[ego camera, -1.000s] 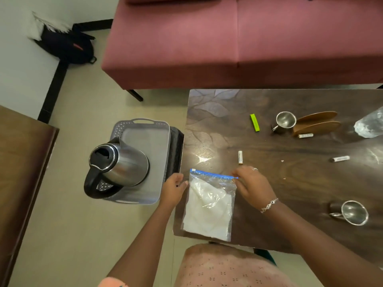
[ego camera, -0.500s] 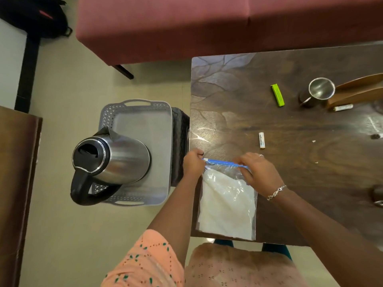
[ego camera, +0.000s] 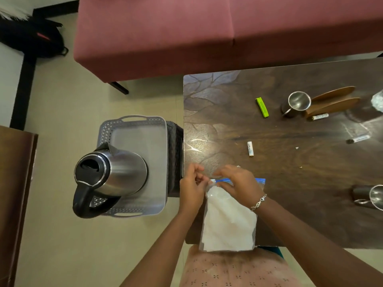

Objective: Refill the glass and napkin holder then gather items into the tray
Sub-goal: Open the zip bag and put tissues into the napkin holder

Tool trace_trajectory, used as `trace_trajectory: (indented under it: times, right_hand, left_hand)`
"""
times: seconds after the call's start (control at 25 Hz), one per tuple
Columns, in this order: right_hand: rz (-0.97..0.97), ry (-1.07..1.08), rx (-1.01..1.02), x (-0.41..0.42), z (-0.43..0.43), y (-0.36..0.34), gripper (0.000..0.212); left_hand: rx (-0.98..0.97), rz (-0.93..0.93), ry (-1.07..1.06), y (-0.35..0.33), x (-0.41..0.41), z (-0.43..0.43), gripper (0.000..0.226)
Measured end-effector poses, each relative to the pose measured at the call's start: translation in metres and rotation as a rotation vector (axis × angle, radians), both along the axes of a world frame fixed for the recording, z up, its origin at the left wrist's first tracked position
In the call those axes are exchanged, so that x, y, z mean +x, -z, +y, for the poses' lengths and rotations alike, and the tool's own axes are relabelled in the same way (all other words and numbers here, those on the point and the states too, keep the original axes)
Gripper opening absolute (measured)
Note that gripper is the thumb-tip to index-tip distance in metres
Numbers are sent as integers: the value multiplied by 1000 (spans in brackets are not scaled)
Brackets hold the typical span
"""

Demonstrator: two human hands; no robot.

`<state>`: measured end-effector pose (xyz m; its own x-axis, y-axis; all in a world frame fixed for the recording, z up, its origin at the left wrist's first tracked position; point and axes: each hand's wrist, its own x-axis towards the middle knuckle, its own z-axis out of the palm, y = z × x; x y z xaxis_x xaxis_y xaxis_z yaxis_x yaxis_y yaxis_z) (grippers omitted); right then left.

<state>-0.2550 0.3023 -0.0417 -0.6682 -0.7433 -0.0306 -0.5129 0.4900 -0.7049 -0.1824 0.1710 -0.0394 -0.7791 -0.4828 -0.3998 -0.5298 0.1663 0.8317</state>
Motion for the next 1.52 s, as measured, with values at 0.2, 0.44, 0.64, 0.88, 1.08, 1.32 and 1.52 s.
trace_trajectory:
  times: [0.2,0.44,0.64,0.88,1.08,1.32,1.52]
  right_hand:
    - [-132,-15,-102,16,9,-33,26]
    - [-67,52,-256,33,22,-94,22]
    - [36,73,-327,37,26,-133,18]
    - [72,108,-415,32,28,-161,19]
    - [78,70,-440,32,38,-174,20]
    - [135,75,-434,27,54,-191,17]
    - [178,110,-433,16,66,-199,29]
  left_hand:
    - [105,122,6,-49,19,12,39]
    - [67,289,125,-107,41,17,21]
    - [-51,422,229,-145,42,12,9]
    - [-265,566,320,-168,35,17,2]
    - [-334,598,386,-183,35,22,4]
    - [-411,648,426,-199,31,25,6]
    - [-276,665,309,-212,32,18,6]
